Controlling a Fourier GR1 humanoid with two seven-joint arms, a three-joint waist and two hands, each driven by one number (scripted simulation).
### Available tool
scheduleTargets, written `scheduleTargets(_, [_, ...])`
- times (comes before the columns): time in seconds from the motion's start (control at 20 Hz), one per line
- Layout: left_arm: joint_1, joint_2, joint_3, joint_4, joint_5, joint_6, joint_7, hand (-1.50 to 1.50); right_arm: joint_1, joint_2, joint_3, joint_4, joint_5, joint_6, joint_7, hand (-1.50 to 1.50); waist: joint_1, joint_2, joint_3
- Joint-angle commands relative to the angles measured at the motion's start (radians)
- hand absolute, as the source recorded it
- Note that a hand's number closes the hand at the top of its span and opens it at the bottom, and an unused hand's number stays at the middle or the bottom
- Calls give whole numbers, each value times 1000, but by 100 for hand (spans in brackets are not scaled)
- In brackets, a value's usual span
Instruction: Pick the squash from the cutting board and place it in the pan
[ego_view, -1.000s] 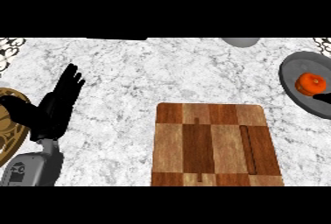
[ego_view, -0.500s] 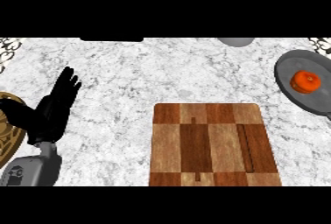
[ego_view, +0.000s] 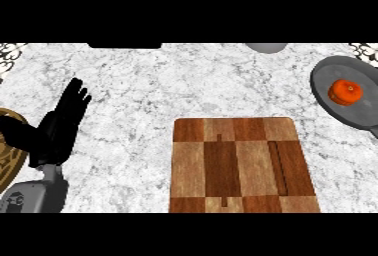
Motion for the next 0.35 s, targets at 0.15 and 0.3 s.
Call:
scheduleTargets(0.15, [-31,23,23,17,11,-14,22,0,99,-18,-6,-37,-39,109,-107,-150,2,-1,0])
scheduleTargets(0.3, [2,10,14,22,-1,-12,-2,0,127,-29,11,-42,-42,126,-96,-150,3,-2,-1])
